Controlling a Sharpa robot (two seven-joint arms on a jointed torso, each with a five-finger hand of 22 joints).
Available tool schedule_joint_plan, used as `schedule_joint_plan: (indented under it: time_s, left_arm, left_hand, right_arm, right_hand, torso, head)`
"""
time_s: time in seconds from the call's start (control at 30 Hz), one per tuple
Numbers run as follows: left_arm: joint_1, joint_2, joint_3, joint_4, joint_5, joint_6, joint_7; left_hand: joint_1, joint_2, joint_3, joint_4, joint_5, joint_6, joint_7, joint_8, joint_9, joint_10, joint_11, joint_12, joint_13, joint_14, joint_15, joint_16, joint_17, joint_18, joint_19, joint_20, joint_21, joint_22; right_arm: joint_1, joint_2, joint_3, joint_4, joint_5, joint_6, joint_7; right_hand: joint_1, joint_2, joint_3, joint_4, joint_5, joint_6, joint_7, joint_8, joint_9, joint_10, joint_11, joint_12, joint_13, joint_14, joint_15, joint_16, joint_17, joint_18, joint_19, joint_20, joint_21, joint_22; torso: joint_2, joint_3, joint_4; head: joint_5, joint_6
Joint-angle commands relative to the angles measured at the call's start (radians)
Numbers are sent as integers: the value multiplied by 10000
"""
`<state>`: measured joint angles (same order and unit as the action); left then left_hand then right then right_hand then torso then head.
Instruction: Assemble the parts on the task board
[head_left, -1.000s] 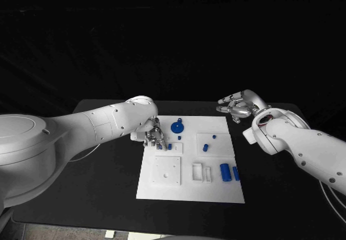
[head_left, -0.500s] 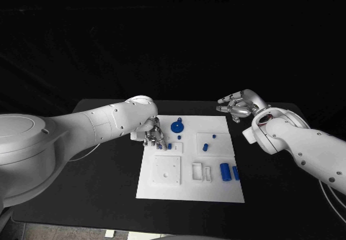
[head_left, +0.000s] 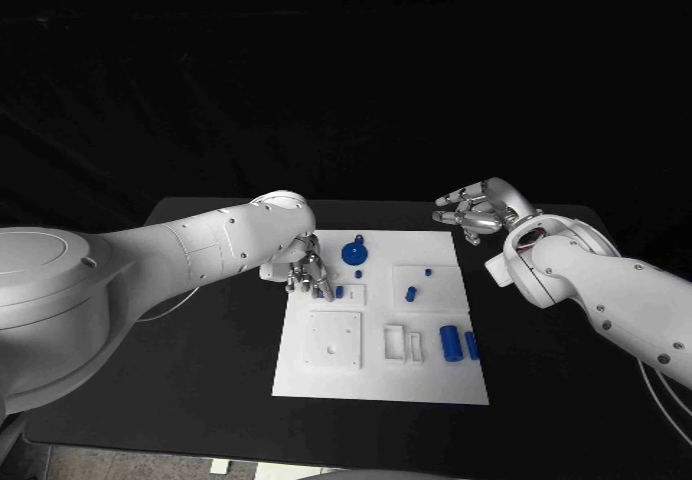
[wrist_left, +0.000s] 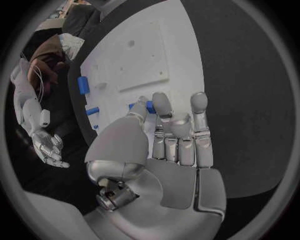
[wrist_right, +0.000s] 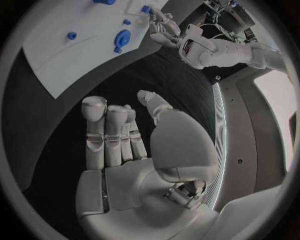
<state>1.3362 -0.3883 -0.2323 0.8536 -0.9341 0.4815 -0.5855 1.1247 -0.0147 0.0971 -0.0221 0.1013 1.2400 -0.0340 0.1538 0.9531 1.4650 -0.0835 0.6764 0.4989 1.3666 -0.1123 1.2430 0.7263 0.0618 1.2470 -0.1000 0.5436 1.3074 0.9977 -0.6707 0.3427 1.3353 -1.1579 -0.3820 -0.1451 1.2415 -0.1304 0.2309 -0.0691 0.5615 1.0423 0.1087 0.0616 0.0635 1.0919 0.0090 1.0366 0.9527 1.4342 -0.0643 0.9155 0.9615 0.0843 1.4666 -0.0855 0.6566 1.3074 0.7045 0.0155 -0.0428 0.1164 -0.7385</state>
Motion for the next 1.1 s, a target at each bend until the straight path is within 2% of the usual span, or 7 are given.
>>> schedule_joint_plan:
  time_s: [0.03,0.37,0.73,0.77,0.83,0.87,1.1]
  left_arm:
    - [-66,-9,-29,33,-77,271,43]
    - [-65,-41,-27,43,-80,-93,115]
    - [-64,-63,-27,45,-80,-270,196]
    - [-64,-65,-27,45,-80,-269,198]
    - [-64,-68,-27,45,-86,-271,198]
    - [-64,-70,-27,45,-88,-275,197]
    - [-64,-91,-27,45,-98,-375,225]
  left_hand:
    - [-44,-102,2,61,-51,47,19,-50,8,263,54,-48,16,-64,17,-1,-14,-36,-55,43,-52,189]
    - [-225,-344,168,455,-257,48,28,-26,99,256,58,-67,41,-67,10,-13,-41,-23,-40,30,-47,187]
    - [-440,-1209,481,1409,-530,63,71,-6,246,234,77,-143,59,-128,-20,-69,-110,-89,-51,-57,-90,184]
    - [-346,-1323,548,1653,-531,68,69,-15,281,243,71,-178,64,-153,-38,-75,-103,-129,-61,-104,-101,181]
    - [-339,-1331,553,1669,-531,69,68,-16,284,244,71,-180,64,-155,-39,-75,-102,-132,-61,-107,-102,181]
    - [-216,-1365,485,1843,-531,63,76,-46,345,246,74,-222,93,-157,-42,-91,-97,-183,-60,-141,-111,183]
    - [-212,-1355,479,1855,-531,63,77,-59,375,245,76,-237,108,-168,-45,-110,-113,-192,-60,-152,-119,181]
  right_arm:
    - [-5,4,3,11,-46,92,59]
    - [-11,11,3,-5,-46,82,67]
    - [-22,7,3,-5,-46,68,74]
    - [-22,6,3,-5,-46,67,75]
    - [-23,6,3,-4,-46,66,76]
    - [-23,5,3,-4,-46,65,77]
    - [-25,2,3,-5,-46,60,80]
  right_hand:
    - [-114,-19,31,-22,48,-50,49,0,-13,-67,-26,8,-1,-52,-21,-56,-9,116,266,11,-37,809]
    - [-131,-17,8,-17,58,-63,53,0,-13,-81,-23,-7,-25,-56,-21,-73,-21,117,266,12,-58,807]
    - [-131,-17,8,-17,58,-63,53,0,-13,-81,-23,-7,-25,-56,-21,-73,-21,117,266,12,-58,807]
    - [-131,-17,8,-17,58,-63,53,0,-13,-81,-23,-7,-25,-56,-21,-73,-21,117,266,12,-58,807]
    - [-131,-17,8,-17,58,-63,53,0,-13,-81,-23,-7,-25,-56,-21,-73,-21,117,266,12,-58,807]
    - [-131,-17,8,-17,58,-63,53,0,-13,-81,-23,-7,-25,-56,-21,-73,-21,117,266,12,-58,807]
    - [-131,-17,8,-17,58,-63,53,0,-13,-81,-23,-7,-25,-56,-21,-73,-21,117,266,12,-58,807]
  torso:
    - [-3,6,-1]
    - [9,7,3]
    - [-2,4,6]
    - [-3,4,4]
    - [-4,5,0]
    - [-3,4,-2]
    - [-1,3,-2]
  head:
    - [-8,-6]
    - [-9,0]
    - [-1,-27]
    - [0,-25]
    - [-2,-22]
    - [-1,-21]
    - [1,-18]
